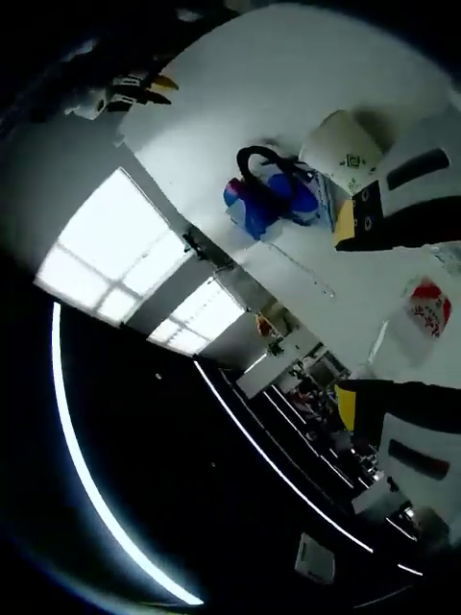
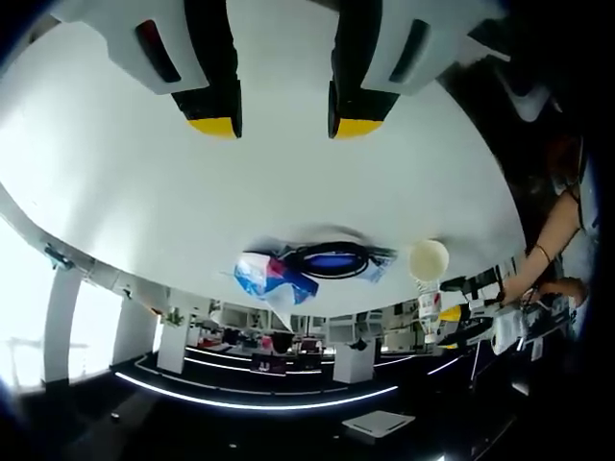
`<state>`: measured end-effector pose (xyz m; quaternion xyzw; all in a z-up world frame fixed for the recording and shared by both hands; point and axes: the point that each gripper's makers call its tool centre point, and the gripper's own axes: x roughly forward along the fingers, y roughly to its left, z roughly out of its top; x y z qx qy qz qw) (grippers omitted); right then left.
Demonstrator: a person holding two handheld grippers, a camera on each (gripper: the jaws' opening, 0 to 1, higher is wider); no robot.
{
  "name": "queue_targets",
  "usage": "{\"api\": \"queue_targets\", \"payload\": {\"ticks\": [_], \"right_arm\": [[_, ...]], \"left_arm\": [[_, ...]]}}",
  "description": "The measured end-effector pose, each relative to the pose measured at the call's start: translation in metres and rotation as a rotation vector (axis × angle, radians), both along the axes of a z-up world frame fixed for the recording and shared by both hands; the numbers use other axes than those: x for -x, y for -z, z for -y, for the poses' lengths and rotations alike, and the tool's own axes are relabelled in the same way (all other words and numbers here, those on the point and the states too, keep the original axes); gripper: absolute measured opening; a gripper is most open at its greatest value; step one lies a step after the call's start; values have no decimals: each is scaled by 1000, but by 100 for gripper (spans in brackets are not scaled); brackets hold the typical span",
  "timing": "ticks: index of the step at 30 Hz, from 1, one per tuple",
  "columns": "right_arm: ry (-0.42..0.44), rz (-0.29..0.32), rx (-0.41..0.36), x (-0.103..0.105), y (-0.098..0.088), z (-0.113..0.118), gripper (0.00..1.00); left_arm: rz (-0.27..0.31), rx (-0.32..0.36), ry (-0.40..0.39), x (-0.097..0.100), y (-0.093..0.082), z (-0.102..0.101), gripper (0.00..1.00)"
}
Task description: Arrange the tabletop items into an orderly group along one side of the table until the central work area is clear of visible clutter.
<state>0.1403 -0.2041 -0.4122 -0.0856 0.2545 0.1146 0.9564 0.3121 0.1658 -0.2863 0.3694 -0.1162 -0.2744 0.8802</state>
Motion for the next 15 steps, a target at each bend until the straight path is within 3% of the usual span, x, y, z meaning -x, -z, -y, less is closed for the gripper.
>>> {"api": "queue_targets", "payload": {"ticks": [7, 10, 12, 15], "right_arm": [[-14, -2, 5, 1, 0, -4, 34], [-7, -1, 3, 1, 0, -2, 34], [-3, -5, 4, 1, 1, -1, 34], [-18, -6, 8, 1, 1, -5, 34]], "left_arm": [[10, -164, 51, 19, 4, 14, 52], [-35, -284, 116, 37, 23, 26, 52], [-51, -402, 145, 48, 40, 34, 52], [-90, -476, 179, 57, 58, 43, 52]]}}
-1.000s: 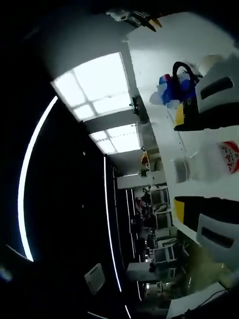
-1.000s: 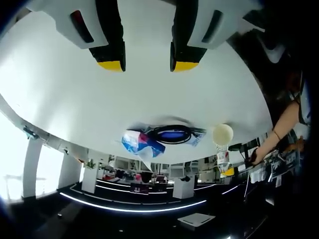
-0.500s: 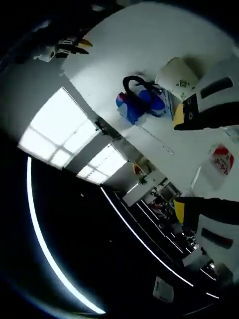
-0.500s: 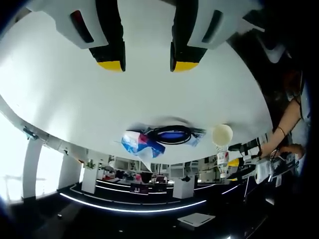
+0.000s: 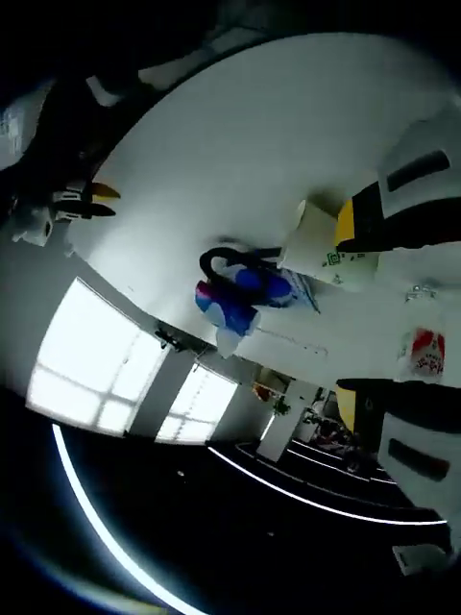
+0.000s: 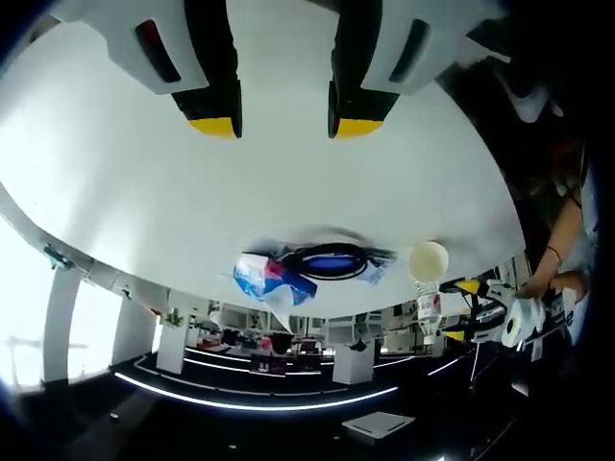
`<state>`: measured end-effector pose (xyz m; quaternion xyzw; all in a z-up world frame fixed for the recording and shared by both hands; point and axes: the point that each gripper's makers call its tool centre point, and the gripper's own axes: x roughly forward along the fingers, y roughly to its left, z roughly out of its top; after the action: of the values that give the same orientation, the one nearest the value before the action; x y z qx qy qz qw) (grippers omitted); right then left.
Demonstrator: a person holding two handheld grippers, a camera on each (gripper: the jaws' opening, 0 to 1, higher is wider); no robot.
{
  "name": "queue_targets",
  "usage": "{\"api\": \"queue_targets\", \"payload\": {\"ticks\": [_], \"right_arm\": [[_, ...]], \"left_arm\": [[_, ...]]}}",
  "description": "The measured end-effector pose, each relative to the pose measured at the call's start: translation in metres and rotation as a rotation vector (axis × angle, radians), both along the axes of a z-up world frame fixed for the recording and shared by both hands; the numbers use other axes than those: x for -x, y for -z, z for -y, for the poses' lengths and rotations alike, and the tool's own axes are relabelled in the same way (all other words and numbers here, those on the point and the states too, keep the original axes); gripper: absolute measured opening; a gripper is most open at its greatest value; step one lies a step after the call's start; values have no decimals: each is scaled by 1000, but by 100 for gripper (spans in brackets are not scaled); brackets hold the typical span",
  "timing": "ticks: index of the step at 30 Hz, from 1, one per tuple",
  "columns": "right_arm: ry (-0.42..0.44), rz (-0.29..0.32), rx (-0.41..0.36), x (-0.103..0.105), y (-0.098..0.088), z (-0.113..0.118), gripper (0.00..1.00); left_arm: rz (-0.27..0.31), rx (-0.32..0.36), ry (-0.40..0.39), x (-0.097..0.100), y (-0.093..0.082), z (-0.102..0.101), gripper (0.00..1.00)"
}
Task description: Arrange the tabletop items into an orderly group along one side of the table until the central work area is clear of visible clutter.
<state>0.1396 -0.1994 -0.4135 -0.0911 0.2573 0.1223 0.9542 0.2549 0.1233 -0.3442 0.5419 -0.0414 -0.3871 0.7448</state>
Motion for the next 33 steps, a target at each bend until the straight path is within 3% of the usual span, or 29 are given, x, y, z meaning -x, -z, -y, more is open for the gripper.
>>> {"api": "queue_targets", "payload": {"ticks": [3, 9, 14, 21, 28, 33], "right_arm": [[-17, 3, 0, 0, -1, -5, 34], [-12, 4, -1, 2, -1, -2, 34], [-4, 4, -9, 3, 1, 1, 34], [-33, 9, -32, 4, 4, -6, 36], [-63, 21, -33, 5, 4, -13, 37], [-51, 18, -39, 6, 5, -10, 37]], "left_arm": [[-41, -13, 42, 5, 8, 10, 52], [-38, -106, 55, 1, 22, 17, 52], [-37, -248, 72, -5, 40, 21, 52], [-50, -255, 88, -15, 41, 29, 54], [-51, -367, 95, -21, 56, 29, 54], [-73, -494, 102, -28, 74, 23, 51]]}}
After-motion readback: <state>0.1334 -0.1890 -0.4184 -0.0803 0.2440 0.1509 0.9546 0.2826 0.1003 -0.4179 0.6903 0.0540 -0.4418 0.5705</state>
